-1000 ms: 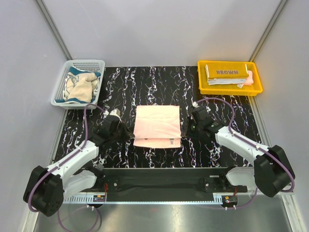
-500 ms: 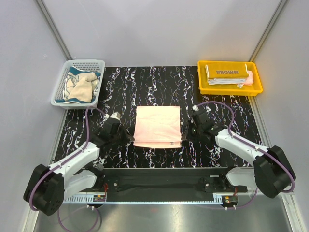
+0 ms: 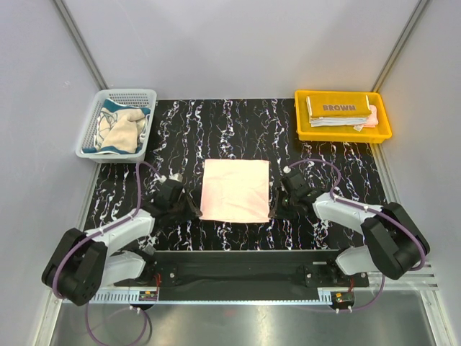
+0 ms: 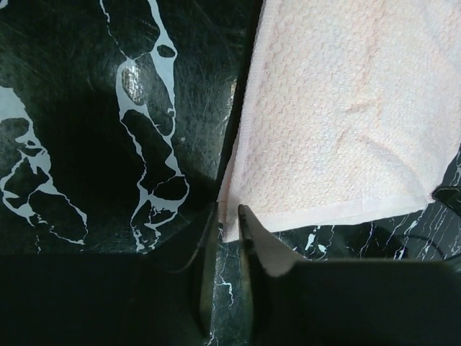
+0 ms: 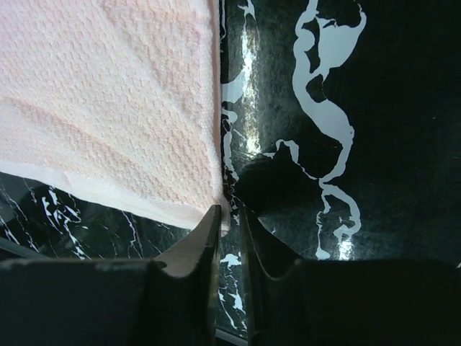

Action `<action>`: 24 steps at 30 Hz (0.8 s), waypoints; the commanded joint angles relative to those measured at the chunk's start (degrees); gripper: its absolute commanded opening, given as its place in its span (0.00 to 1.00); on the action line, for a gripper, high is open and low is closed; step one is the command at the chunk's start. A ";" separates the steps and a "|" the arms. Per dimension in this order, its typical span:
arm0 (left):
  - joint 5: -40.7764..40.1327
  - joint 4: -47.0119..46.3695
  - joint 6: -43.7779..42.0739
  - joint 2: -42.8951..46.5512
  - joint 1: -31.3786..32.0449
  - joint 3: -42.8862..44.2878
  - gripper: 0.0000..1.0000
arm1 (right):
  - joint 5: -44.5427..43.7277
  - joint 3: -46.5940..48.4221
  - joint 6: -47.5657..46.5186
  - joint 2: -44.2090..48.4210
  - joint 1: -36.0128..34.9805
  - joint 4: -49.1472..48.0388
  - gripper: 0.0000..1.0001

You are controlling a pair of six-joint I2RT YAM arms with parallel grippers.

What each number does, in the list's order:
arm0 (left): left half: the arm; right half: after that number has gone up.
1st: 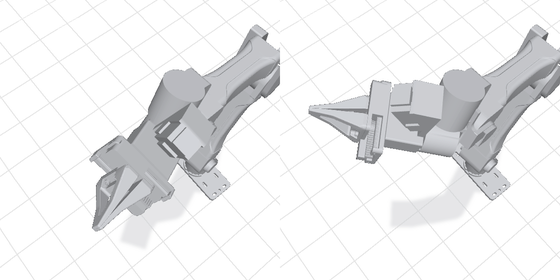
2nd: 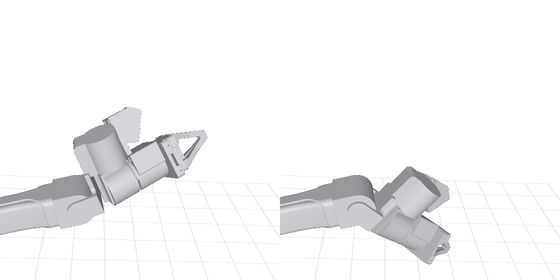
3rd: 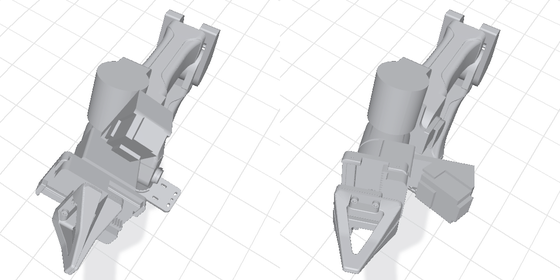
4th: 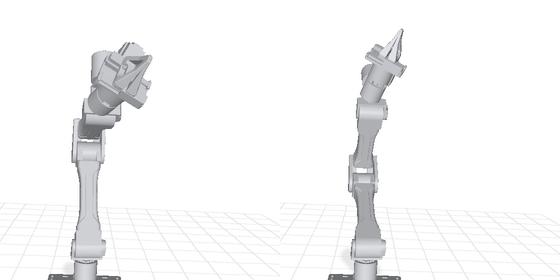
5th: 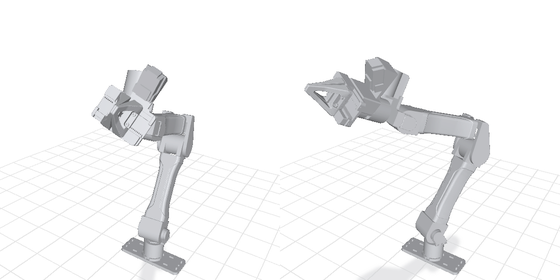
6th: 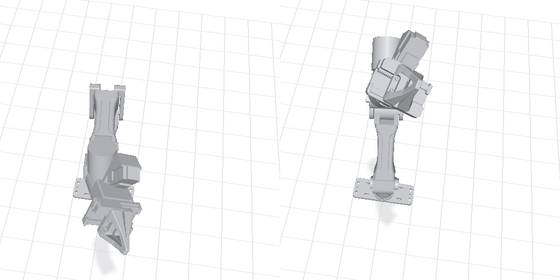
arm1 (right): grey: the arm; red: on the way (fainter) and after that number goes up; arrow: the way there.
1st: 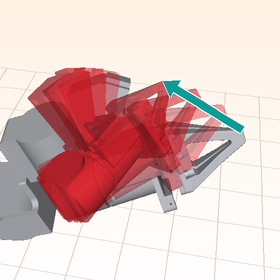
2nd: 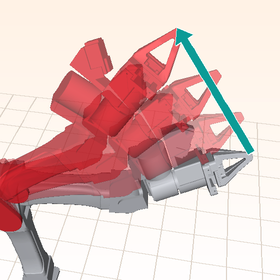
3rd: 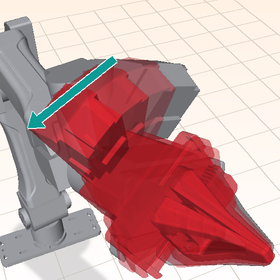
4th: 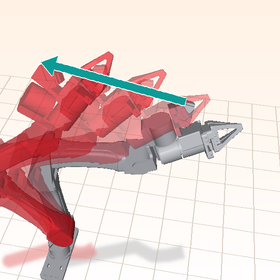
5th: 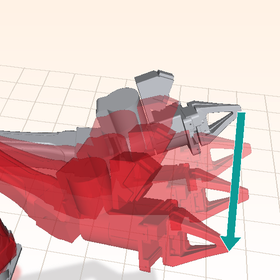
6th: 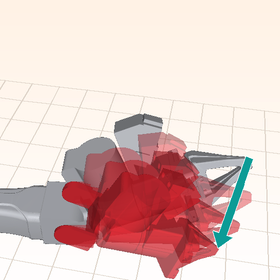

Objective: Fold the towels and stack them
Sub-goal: Fold the towel

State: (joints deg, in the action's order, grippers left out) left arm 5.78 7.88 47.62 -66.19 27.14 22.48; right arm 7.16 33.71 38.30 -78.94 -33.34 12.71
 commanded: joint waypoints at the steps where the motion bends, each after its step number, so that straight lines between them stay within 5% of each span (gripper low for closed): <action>1: -1.12 1.34 -0.94 1.85 0.20 1.68 0.25 | -1.44 1.17 -0.77 1.15 -0.41 1.08 0.25; 5: -3.14 10.19 -3.14 6.95 0.02 6.33 0.32 | -6.53 5.82 -1.65 4.57 -0.41 9.24 0.41; 11: -7.19 12.88 -6.65 5.04 -2.52 21.09 0.35 | -10.68 17.86 -4.46 1.78 0.91 12.17 0.44; 17: -1.05 3.91 -10.52 -14.99 -5.95 37.88 0.31 | -5.68 33.86 -7.45 -15.76 4.16 6.90 0.39; 24: 18.27 -1.72 -13.42 -39.61 -7.89 53.88 0.26 | 1.27 45.11 -6.49 -30.30 6.01 4.08 0.35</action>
State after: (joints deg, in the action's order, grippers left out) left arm 12.82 9.23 36.69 -100.75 19.66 72.40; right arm 4.45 74.63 32.58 -106.56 -27.83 18.06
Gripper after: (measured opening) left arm 0.263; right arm 0.357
